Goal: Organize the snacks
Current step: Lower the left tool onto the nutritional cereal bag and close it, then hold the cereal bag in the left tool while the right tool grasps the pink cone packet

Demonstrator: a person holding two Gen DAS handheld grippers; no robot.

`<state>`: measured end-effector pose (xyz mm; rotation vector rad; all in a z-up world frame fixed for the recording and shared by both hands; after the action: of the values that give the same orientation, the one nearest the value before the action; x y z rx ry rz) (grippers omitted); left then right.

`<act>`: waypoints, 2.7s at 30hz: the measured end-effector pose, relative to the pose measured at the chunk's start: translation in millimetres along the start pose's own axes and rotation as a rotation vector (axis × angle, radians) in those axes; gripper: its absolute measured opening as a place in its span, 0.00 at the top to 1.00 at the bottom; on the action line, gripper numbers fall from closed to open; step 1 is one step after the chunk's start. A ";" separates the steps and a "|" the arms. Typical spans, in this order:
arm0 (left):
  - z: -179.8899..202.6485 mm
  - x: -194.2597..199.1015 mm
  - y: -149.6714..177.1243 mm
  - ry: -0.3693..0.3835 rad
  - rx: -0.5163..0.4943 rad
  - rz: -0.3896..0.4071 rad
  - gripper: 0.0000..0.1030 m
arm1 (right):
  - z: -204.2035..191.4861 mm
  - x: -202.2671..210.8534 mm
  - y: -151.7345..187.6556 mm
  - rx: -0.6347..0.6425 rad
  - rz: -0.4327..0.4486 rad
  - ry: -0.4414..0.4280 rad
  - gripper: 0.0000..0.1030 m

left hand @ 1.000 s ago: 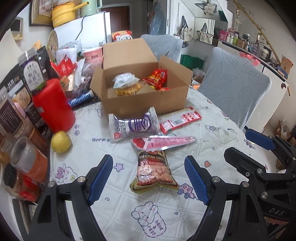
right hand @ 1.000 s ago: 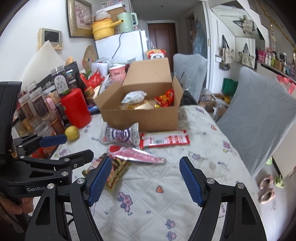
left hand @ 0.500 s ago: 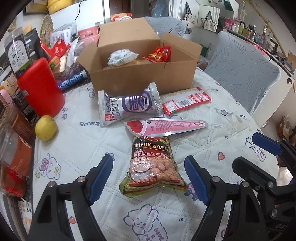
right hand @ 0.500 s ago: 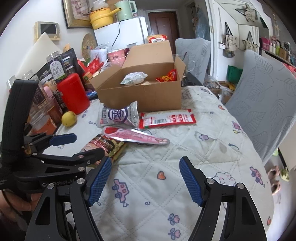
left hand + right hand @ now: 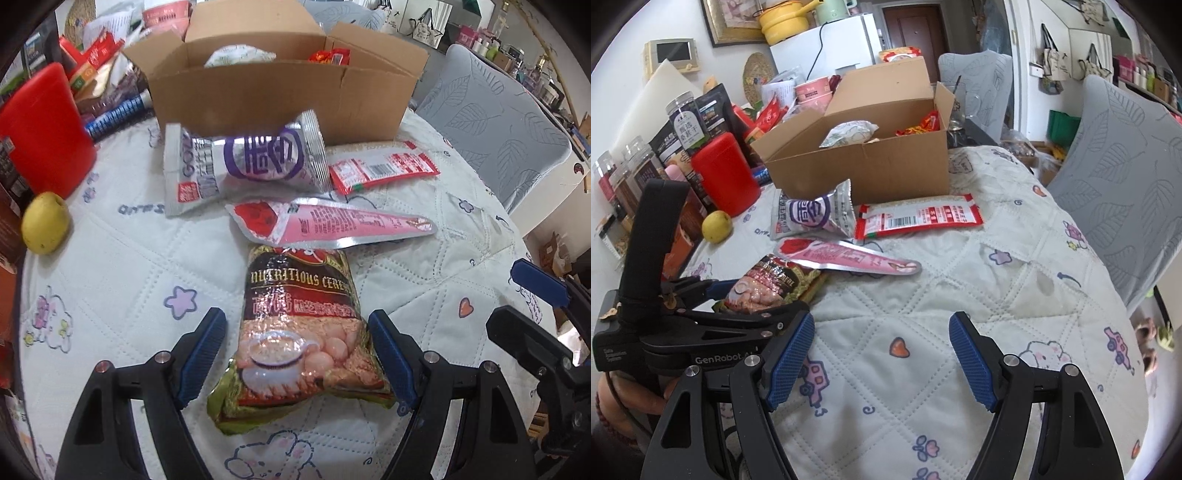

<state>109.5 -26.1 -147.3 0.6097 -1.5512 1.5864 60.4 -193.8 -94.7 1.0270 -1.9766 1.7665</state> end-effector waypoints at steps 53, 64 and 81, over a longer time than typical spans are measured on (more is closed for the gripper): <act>-67.0 26.5 -9.5 -0.026 0.123 0.134 0.56 | -30.4 -112.7 -25.7 0.340 -0.172 -0.084 0.52; -61.7 49.5 -2.2 -0.025 0.115 0.173 0.56 | -31.5 -87.9 -12.8 0.272 -0.162 -0.092 0.92; -31.0 69.7 19.3 0.056 0.065 0.177 0.56 | -12.0 -5.8 32.1 0.168 -0.132 -0.001 0.92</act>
<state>61.7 20.8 -106.2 0.4699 -1.5522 1.7768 39.9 -180.9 -119.7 1.1818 -1.7412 1.8832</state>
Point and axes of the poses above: each gripper's, at about its wrist camera, not at the fingertips, and x roughly against the way its jaws point, z to its right, y to its underside, the point moved 1 cm from there along -x, roughly the way its jaws point, and after that the axes turned 8 degrees about z, right-handed, at the moved point
